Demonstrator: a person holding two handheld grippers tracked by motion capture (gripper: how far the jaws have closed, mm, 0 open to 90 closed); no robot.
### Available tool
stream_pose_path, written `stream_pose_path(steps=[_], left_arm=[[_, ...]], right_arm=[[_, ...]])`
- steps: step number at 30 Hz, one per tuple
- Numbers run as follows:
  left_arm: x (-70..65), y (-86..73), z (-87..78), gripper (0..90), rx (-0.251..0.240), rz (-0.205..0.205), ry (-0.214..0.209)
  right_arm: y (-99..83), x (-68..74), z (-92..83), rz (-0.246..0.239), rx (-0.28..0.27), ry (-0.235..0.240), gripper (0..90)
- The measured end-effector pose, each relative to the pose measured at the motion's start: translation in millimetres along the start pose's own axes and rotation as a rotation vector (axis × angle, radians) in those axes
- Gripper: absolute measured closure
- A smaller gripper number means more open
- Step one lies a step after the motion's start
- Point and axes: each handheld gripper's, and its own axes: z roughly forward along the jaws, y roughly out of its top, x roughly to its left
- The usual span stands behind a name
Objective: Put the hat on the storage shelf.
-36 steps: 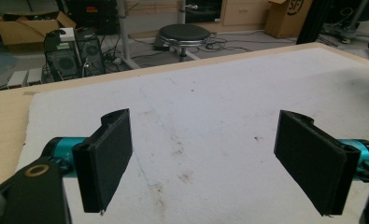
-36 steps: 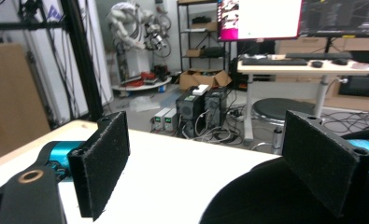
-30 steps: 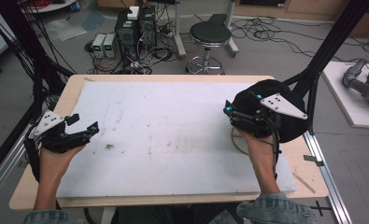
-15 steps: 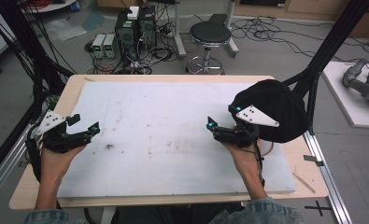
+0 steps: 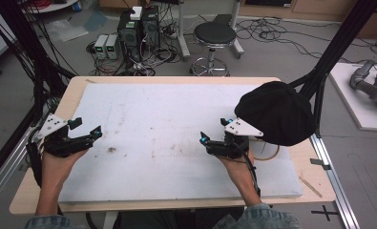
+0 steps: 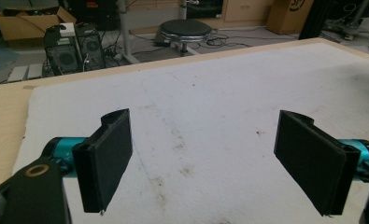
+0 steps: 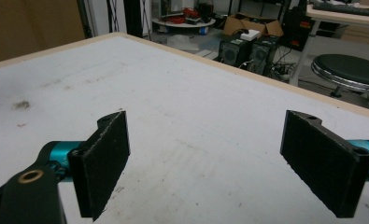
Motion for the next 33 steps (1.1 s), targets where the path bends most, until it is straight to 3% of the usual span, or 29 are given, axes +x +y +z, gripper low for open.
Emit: stream_pose_path(steps=[12,18,23,33], left_arm=[[-1.6,-2.4,4.1,19.7,0.009,-0.002,-0.007],[-2.5,-3.1,5.6,19.7,0.012,-0.001,-0.011],[-2.5,-4.9,7.4,19.7,0.021,-0.002,-0.011],[-3.2,-5.6,9.1,19.7,0.026,-0.001,-0.015]], right_arm=[[-25.3,3.7,14.6,-0.051,0.072,-0.023,15.8],[-37.2,2.5,18.3,-0.026,0.1,-0.022,15.8],[-42.8,2.9,20.3,-0.037,0.117,-0.024,15.8],[-45.6,1.1,20.8,-0.027,0.126,-0.02,15.8]])
